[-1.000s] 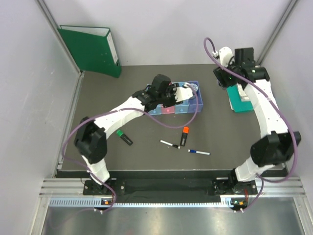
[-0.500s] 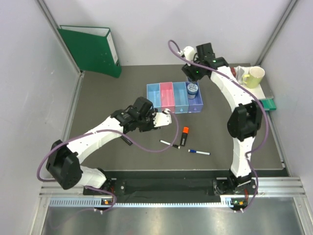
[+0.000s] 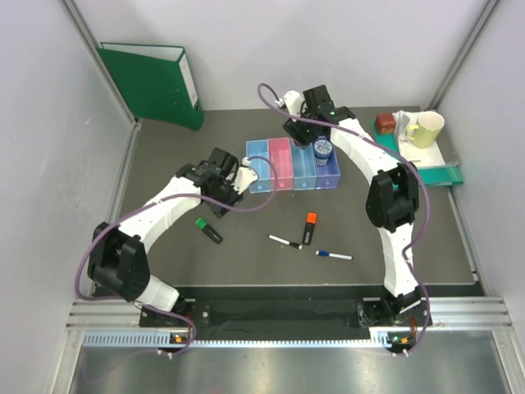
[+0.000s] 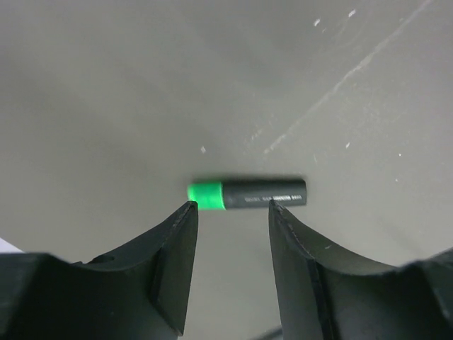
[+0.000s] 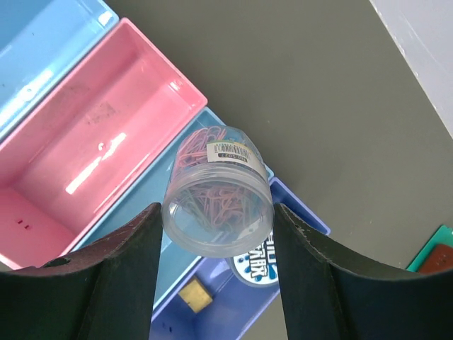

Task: Sort the stationery into containers
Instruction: Place the stationery in the storage box.

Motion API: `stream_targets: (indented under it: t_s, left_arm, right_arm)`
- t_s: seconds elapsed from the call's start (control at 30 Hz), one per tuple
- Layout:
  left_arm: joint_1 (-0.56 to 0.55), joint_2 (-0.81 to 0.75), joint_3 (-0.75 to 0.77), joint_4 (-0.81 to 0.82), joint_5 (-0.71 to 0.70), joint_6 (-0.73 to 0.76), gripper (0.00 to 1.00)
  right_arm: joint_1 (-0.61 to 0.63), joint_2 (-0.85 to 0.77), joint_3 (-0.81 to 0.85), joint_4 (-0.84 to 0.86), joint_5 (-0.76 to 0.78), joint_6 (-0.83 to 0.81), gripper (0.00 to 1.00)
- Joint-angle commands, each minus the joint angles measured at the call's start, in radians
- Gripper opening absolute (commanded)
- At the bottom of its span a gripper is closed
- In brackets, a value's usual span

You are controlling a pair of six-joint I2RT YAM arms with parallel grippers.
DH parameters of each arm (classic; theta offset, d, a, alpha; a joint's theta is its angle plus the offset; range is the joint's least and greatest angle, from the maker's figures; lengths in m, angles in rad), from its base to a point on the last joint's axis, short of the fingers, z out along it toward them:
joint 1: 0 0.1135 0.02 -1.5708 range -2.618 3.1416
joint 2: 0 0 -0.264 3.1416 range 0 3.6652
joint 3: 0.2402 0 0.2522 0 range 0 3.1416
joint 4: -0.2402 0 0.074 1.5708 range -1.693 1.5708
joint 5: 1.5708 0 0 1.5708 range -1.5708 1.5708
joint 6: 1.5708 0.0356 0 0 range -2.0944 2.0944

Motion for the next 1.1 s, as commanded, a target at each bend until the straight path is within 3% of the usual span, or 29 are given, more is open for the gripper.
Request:
stream_targets:
  t_s: [0.0,0.37,0.53,0.7,0.8,0.83,1.07]
  left_arm:
    - [0.059,0.043,0.045,-0.124,0.04,-0.157,0.49]
    - [0.09,0.052,-0.021,-0.147,0.087,-0.235,0.49]
    - [0.1,0.062,-0.087,-0.11,0.074,-0.247,0.48]
    - [0.122,0.08,-0.104,-0.087,0.057,-0.254,0.48]
    - [0.123,0.105,-0.095,-0.078,0.055,-0.254,0.48]
    - [0.125,0.123,-0.088,-0.079,0.02,-0.257,0.48]
    - [0.148,0.22,-0.035,-0.081,0.005,-0.289,0.47]
  right_arm:
    - [0.013,-0.03,-0.035,0.091,-0.01,0.01,0.27]
    - [0.019,-0.098,-0.184,0.103,-0.005,-0.002,0.28]
    - [0.021,-0.086,-0.176,0.114,0.012,-0.021,0.38]
    - [0.024,-0.06,-0.113,0.117,0.027,-0.035,0.41]
    - [0.026,-0.046,-0.084,0.12,0.036,-0.047,0.53]
    - [0.029,-0.047,-0.084,0.123,0.039,-0.05,0.65]
    - [0.035,-0.086,-0.09,0.129,0.032,-0.054,0.91]
